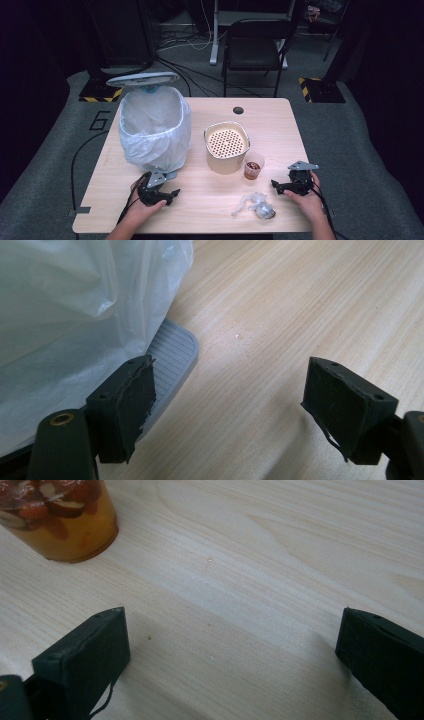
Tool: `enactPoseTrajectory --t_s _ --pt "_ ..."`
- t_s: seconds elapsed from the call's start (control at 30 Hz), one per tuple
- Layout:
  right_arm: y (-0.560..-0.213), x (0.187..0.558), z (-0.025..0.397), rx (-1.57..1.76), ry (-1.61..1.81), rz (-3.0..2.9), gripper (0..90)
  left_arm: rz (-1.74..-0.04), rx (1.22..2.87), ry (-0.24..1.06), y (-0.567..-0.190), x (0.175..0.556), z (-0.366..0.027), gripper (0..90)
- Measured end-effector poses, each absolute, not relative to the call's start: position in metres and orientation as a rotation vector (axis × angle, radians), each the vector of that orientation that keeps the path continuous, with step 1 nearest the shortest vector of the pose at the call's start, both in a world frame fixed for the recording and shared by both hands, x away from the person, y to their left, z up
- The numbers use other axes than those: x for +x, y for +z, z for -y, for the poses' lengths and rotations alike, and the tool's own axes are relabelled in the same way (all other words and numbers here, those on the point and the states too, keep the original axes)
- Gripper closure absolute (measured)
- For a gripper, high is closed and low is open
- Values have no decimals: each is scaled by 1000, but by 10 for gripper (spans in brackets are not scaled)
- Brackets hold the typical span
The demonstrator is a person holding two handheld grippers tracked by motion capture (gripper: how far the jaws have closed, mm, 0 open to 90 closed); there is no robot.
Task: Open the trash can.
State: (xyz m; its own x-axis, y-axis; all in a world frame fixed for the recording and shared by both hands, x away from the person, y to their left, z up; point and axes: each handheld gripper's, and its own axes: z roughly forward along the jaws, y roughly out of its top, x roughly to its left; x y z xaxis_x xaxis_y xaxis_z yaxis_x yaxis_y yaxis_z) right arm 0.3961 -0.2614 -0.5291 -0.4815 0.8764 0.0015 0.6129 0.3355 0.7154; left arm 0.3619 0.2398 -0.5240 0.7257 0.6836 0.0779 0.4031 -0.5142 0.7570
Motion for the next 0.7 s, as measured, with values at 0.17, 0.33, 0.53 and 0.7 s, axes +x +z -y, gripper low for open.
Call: enactPoseTrajectory --t_s 0.17,0.33,0.53,0.7 --pt "-525 394 263 1339 949 -2206 168 -817 2164 459 -523 363 -242 208" --pt "-509 387 266 1374 1005 -2152 213 -830 2151 457 -524 362 -241 208" --pt "-481 367 260 1353 1152 -2163 327 -813 2155 484 -526 361 -240 207" --pt "-476 350 247 1285 1170 -2246 348 -800 2160 512 -527 358 -239 208"
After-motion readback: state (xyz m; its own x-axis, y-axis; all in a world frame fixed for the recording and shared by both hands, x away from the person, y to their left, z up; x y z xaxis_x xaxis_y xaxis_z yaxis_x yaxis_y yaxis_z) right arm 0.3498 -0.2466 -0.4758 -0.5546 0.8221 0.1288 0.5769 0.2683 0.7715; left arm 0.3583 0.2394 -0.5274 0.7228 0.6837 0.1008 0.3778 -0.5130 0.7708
